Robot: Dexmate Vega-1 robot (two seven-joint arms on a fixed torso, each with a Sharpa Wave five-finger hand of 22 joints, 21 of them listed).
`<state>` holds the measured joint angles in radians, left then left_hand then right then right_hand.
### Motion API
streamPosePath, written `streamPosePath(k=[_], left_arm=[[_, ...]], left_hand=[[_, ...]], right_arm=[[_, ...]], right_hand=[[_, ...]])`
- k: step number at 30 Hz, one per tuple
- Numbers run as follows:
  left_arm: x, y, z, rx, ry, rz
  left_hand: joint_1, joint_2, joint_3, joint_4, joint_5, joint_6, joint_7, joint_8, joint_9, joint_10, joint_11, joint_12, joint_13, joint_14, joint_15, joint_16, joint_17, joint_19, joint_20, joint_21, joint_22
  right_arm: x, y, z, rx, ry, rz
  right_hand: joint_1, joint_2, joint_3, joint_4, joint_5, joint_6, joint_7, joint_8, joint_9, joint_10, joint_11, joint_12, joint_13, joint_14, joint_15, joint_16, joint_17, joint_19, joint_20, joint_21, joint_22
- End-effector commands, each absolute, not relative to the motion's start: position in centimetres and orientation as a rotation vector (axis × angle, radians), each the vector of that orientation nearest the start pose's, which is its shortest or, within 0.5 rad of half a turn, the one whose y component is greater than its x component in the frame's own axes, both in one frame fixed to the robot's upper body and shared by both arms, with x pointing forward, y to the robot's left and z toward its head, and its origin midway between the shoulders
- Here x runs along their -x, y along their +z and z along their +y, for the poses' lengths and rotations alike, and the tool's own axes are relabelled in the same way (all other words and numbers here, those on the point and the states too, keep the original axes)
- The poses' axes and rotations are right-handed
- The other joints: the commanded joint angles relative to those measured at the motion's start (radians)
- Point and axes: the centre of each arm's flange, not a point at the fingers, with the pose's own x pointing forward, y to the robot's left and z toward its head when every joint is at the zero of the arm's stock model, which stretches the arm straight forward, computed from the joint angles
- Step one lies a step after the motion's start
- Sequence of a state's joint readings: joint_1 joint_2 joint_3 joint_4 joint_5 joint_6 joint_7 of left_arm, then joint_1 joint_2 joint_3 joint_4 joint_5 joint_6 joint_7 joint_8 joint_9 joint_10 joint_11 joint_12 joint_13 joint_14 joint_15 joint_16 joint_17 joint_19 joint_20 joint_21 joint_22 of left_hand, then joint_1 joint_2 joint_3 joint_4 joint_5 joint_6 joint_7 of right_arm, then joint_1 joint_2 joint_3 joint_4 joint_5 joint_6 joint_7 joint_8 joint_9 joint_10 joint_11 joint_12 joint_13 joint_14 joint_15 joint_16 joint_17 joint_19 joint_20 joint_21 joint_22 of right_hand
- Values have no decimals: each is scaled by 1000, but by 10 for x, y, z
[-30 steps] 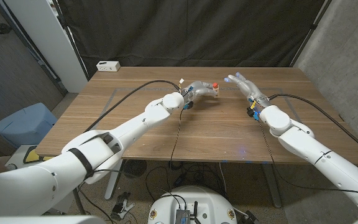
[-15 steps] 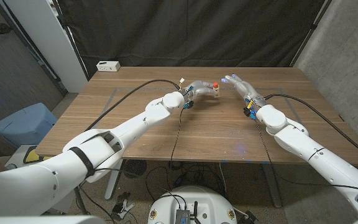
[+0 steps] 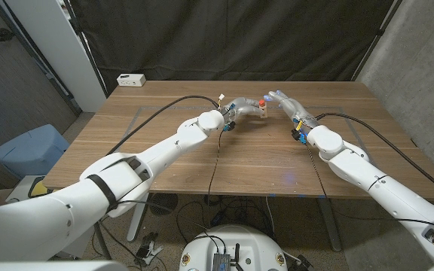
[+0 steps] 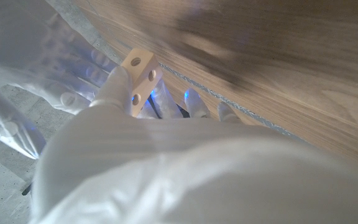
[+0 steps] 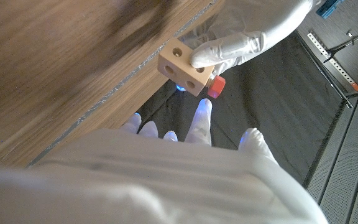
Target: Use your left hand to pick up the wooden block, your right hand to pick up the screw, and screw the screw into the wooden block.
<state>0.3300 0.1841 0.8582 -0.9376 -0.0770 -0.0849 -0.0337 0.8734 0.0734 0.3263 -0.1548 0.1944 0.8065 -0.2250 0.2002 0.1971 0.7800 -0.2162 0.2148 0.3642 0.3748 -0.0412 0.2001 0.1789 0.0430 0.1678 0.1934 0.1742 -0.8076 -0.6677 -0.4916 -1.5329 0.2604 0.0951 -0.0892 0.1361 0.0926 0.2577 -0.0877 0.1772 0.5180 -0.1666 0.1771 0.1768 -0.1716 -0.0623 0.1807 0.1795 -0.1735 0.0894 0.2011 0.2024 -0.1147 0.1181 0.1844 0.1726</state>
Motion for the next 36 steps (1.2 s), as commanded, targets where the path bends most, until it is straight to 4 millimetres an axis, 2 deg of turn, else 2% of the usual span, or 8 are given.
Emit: streamPosePath(k=[1,17,36], left_arm=[[-705,42,25,-725,-458,-535],[-705,38,24,-725,-458,-525],[-704,33,24,-712,-459,-519]], left_hand=[[-2,-2,4,3,8,54,18,6,3,7,1,3,6,3,-45,1,2,-6,3,2,4],[-1,-1,4,2,9,55,18,6,3,7,1,2,6,4,-44,1,2,-6,4,3,4],[1,-1,4,2,9,57,23,6,4,8,1,2,7,5,-45,2,2,0,0,5,4]], right_arm=[[-634,4,-244,505,212,-595],[-628,5,-241,526,214,-604],[-622,2,-241,556,220,-593]], right_hand=[[-32,0,-9,19,6,11,-3,6,3,-75,6,3,2,-176,3,0,4,-7,2,3,2],[-81,-1,-27,50,14,22,1,10,3,-72,8,7,2,-178,1,4,9,-10,-2,5,2],[-98,2,-31,65,21,27,3,11,2,-67,6,9,1,-175,0,7,9,-7,-5,8,2]])
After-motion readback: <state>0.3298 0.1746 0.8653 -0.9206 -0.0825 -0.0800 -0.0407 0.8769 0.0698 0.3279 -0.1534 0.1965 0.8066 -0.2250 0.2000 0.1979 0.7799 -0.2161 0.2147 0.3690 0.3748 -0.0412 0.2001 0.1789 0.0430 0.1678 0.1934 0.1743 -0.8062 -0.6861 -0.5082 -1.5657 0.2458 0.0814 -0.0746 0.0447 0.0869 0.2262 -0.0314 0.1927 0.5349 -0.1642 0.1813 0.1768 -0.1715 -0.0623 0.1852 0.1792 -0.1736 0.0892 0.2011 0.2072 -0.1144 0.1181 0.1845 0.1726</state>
